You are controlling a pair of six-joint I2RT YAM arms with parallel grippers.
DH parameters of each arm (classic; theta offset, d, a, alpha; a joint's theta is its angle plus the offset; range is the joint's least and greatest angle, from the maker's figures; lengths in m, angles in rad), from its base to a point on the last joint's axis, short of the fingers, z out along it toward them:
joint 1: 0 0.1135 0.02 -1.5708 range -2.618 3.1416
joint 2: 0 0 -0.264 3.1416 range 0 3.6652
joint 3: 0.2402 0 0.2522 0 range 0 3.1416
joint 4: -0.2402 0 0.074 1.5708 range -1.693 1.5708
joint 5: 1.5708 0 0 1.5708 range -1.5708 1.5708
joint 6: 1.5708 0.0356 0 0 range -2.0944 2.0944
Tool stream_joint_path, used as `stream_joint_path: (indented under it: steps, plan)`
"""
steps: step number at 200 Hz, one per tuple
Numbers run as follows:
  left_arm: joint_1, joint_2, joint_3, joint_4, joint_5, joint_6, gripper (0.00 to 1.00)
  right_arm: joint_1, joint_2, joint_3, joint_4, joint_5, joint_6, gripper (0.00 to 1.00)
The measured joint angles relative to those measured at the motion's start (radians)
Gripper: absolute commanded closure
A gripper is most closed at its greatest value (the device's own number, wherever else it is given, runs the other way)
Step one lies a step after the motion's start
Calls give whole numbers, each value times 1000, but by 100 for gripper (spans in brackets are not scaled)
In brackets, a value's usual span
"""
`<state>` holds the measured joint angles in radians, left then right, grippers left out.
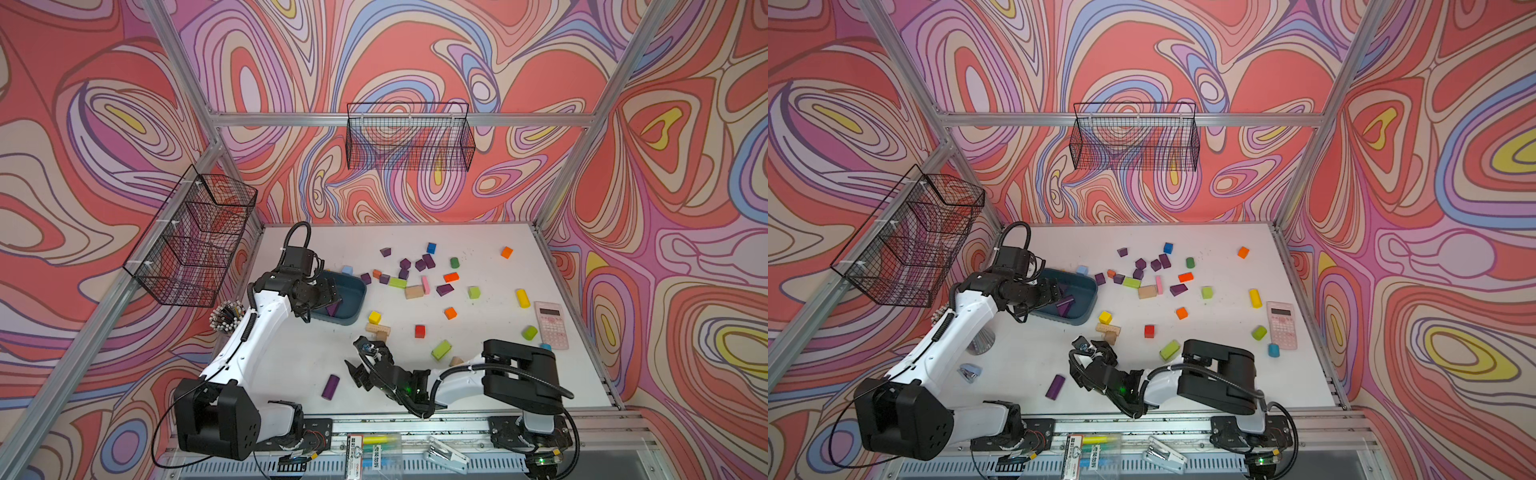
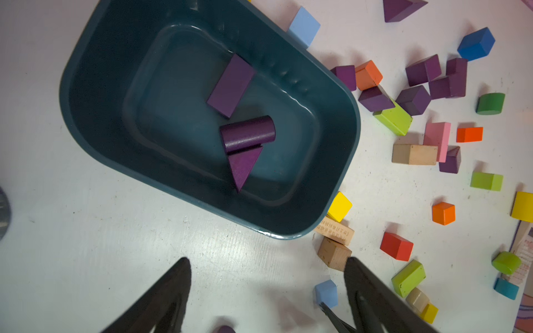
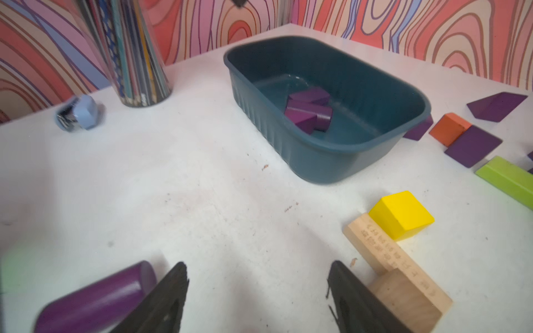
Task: Pick purple bricks into the storage bin
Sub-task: Pick up the building block from the center of the board.
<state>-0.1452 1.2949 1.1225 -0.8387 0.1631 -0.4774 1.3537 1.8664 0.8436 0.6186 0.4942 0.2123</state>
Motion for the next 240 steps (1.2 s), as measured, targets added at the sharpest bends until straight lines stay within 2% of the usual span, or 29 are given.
stream_joint_path:
  steps: [52,102,162,192,240]
  plan:
    - [-22,-10,-3,-31,0,33,15,118,-120,-33,-159,-77,28,23]
    - [-65,-78,-13,-98,-11,62,17,111,-247,-56,-282,-70,65,21]
    - [-117,-186,-61,-200,-13,41,19,111,-259,-51,-373,-121,109,21]
    - [-193,-201,-82,-242,-22,9,21,74,-297,-66,-414,-156,134,21]
    - [-325,-194,-151,-301,-48,-56,25,-89,-456,-137,-456,-196,195,21]
